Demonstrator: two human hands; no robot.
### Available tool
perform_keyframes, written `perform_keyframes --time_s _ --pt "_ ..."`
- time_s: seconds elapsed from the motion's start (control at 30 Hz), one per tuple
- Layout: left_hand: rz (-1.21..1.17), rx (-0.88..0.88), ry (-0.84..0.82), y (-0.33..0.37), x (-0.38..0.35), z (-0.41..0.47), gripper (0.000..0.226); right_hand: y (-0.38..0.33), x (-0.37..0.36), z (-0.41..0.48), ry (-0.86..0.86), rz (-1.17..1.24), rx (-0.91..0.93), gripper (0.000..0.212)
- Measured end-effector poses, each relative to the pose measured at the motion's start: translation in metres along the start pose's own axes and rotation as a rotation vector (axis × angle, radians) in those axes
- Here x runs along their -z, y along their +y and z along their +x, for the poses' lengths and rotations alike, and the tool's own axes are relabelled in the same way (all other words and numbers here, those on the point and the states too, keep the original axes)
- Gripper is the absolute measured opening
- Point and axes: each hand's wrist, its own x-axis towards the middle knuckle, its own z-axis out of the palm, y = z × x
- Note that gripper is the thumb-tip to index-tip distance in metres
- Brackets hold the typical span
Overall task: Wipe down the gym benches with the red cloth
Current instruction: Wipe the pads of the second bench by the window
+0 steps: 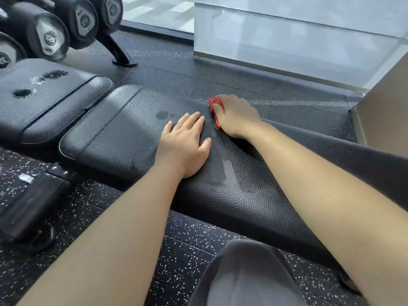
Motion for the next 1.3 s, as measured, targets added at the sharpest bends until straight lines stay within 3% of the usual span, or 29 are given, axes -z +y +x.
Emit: perform_keyframes --time_s 0.2,0.37,0.87,1.0,1.17,1.3 --pt "0.007 0.004 -0.035 0.001 0.003 -0.004 0.058 0.008 0.004 -0.068 0.059 -0.037 0.184 0.045" --pt "0.020 -0.019 -0.044 0.000 0.005 -0.006 0.058 0.011 0.008 -0.123 0.023 -0.054 0.181 0.049" --pt "-0.010 -0.020 -0.040 0.000 0.004 0.001 0.058 0.000 -0.001 -0.053 0.040 -0.058 0.108 0.047" --pt "-0.041 -0.039 -0.072 0.001 0.010 -0.002 0.057 -0.004 0.007 -0.104 -0.001 -0.039 0.102 0.050" --pt "0.080 -0.263 -0.122 0.008 0.013 -0.036 0.063 -0.001 0.013 -0.204 -0.013 -0.076 0.109 0.059" --pt "0.125 -0.269 -0.105 0.015 0.007 -0.058 0.064 0.011 0.017 -0.230 0.000 -0.091 0.096 0.067"
